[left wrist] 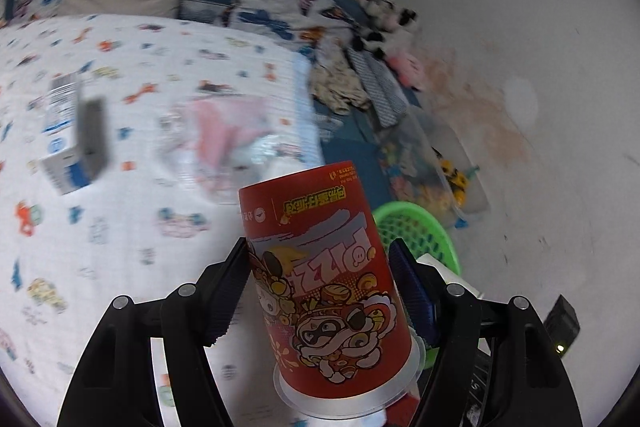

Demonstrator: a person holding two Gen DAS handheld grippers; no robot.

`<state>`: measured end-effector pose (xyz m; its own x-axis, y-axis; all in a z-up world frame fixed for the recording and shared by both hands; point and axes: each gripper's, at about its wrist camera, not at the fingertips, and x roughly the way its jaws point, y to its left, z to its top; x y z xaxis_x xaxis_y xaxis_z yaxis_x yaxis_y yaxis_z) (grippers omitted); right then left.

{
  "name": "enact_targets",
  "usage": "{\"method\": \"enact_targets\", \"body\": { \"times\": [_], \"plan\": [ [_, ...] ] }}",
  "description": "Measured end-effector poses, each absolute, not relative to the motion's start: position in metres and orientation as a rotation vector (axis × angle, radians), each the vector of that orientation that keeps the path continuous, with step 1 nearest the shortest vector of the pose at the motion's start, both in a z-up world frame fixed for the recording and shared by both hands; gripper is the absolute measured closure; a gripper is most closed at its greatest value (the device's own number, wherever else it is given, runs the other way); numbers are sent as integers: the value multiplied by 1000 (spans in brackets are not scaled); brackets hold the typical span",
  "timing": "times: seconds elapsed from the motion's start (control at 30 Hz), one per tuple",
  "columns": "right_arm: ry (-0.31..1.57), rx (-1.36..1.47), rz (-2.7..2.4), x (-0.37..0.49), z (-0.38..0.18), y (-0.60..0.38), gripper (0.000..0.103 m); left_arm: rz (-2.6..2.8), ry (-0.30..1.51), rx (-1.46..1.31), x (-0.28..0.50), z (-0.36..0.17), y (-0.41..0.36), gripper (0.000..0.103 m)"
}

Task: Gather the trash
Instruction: 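Drop the paper cup into the basket with the right gripper while the left drops the red cup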

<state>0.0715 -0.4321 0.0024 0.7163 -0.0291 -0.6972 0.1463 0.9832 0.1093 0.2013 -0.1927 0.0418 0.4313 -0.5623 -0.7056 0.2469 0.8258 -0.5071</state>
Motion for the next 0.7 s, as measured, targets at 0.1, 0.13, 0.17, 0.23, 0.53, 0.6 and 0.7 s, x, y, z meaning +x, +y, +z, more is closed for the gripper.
{"method": "enact_targets", "body": {
  "times": [0.1, 0.13, 0.17, 0.23, 0.53, 0.6, 0.7],
  "plan": [
    [780, 188, -144, 66, -6, -453, 29, -551, 1011, -320, 202, 43, -219, 35],
    [786, 204, -159, 65, -9, -461, 28, -561, 1015, -310, 203, 43, -228, 35],
    [789, 212, -165, 64, -12, -465, 28, -570, 1018, -302, 203, 43, -234, 35],
    [795, 229, -184, 62, -19, -475, 28, -586, 1023, -280, 203, 42, -247, 35],
    [783, 264, -211, 45, -21, -491, 24, -657, 1040, -201, 202, 34, -300, 36],
    [772, 259, -220, 40, -19, -491, 24, -672, 1052, -196, 201, 30, -309, 36],
    [759, 254, -230, 33, -16, -493, 24, -692, 1063, -174, 201, 24, -322, 36]
  ]
}}
